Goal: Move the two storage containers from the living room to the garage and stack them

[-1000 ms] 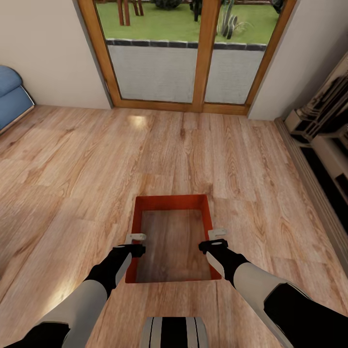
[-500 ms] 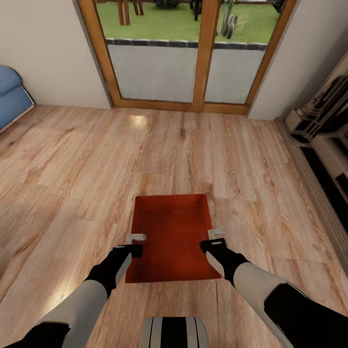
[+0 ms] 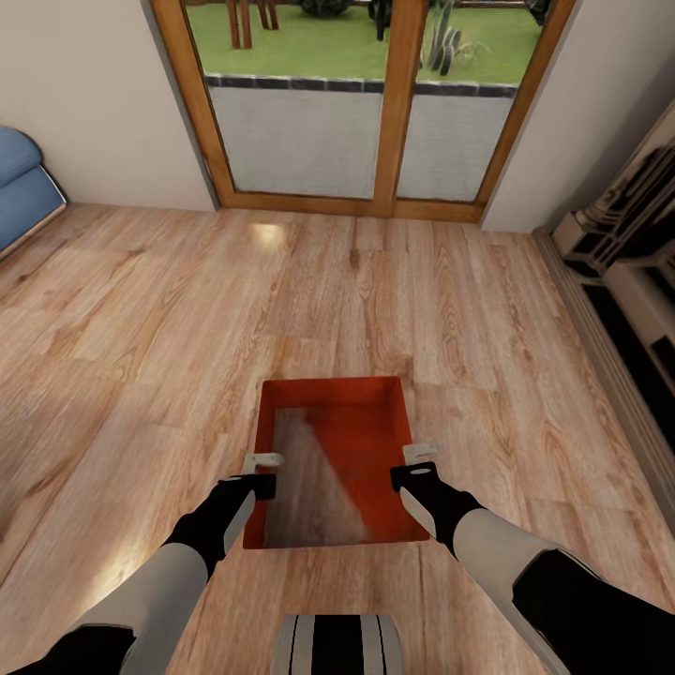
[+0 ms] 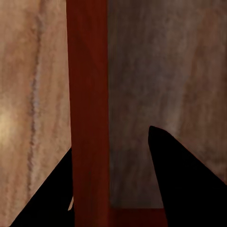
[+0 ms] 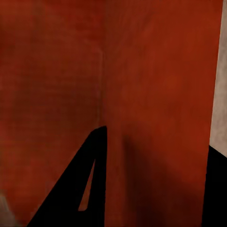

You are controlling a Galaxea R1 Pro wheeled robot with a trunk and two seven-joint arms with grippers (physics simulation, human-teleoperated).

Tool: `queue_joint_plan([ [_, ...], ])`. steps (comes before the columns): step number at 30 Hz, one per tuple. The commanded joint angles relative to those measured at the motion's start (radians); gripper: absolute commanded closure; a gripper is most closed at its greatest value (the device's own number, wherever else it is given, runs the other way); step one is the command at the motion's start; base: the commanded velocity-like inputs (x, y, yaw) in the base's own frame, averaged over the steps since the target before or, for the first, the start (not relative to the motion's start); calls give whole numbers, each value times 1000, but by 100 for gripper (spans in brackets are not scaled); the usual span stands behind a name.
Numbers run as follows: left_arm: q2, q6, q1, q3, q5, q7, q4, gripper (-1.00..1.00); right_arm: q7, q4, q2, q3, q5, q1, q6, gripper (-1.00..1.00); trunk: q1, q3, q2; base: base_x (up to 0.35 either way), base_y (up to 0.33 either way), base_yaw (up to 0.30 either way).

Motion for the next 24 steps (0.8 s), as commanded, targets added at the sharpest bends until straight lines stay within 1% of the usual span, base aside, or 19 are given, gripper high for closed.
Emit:
queue_joint_plan([
  [1,0,6,0,-4,-7,6,-4,100,-11,9,-1,0,-14,1,5,100,8,-1,0,0,0,0],
  [5,0,6,0,-3,-7,7,-4,100,-11,10,0,0,-14,1,5,100,8,-1,0,0,0,0],
  [14,0,8,0,-2,-7,7,-1,100,-11,10,-5,1,-14,1,6,100,-27,27,63,0,0,0],
  [18,0,5,-1,-1,-6,6,-3,100,-11,10,-7,2,-14,1,6,100,-27,27,63,0,0,0],
  [24,-1,7,0,-2,-7,7,-1,100,-11,10,-7,2,-14,1,6,100,-50,46,105,0,0,0],
])
